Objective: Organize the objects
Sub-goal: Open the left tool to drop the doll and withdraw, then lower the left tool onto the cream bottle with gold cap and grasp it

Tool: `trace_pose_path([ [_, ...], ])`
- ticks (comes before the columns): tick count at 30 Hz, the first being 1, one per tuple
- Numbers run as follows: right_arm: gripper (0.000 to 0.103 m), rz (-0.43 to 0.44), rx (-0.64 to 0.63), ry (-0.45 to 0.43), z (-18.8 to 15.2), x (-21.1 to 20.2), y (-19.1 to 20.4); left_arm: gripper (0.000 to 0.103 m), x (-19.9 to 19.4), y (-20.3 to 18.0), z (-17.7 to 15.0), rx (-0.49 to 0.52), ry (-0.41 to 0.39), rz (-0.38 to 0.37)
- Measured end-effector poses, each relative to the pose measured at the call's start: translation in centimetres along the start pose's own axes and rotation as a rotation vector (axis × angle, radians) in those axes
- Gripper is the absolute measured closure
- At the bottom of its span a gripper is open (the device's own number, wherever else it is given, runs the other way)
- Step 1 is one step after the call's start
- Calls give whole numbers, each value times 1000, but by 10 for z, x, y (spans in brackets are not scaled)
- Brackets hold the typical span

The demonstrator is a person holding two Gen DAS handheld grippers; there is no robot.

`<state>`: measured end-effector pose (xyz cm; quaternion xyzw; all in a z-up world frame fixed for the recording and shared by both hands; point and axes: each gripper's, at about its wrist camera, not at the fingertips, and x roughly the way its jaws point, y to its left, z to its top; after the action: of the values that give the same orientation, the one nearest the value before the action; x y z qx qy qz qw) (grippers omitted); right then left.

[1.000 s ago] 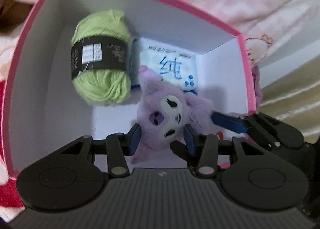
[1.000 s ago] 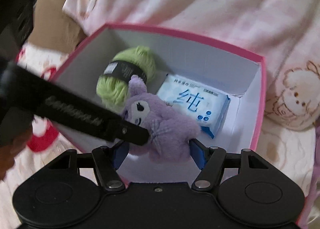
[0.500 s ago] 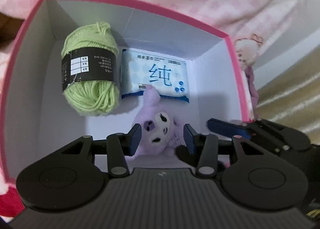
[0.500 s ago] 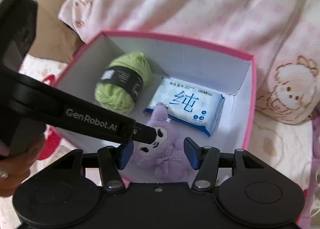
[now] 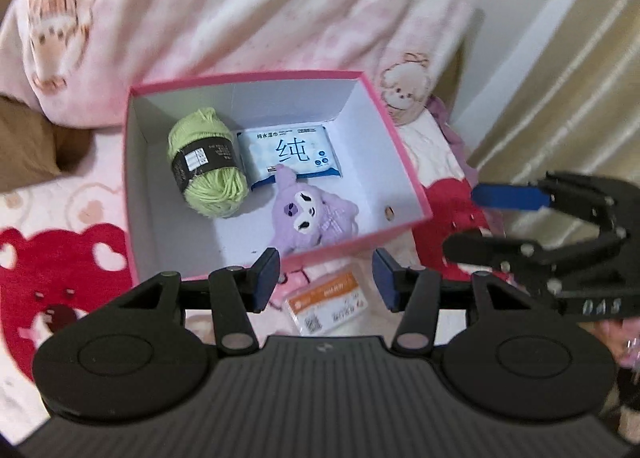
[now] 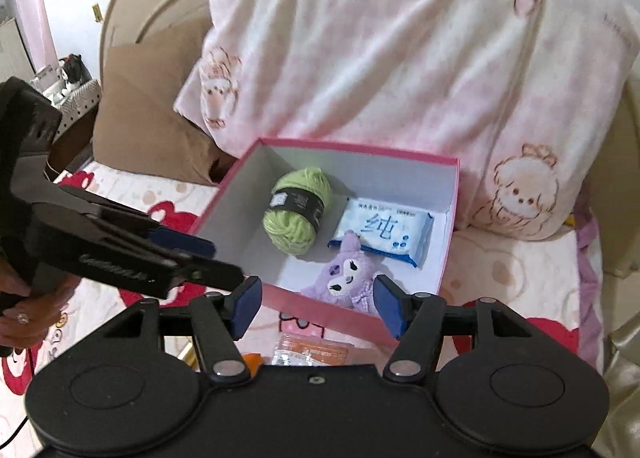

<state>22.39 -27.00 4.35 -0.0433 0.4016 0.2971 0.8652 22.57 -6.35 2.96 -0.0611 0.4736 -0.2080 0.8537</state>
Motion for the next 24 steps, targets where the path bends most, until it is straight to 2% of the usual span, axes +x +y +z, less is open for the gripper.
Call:
trace_pose_path([
  [4,33,-5,-17,-33,-7,-24,21,47,-35,-12,-11,63,-4,16],
  [10,33,-3,-14,-111,-23,-50,51,46,-73,-13,-32,99,35,8],
  [14,33,4,-40,-145,-40,-55,72,45,-84,-7,-48,122,28,9],
  [19,26,-49,-109,-234,-68,-50,106,45,-82,10,-66,132,31,9],
  [22,26,5,-101,-183,-71,-26,114,45,-74,25,-74,112,36,14],
  [24,26,10,-108,-138,-72,-9,119,45,-68,38,-77,87,44,14],
])
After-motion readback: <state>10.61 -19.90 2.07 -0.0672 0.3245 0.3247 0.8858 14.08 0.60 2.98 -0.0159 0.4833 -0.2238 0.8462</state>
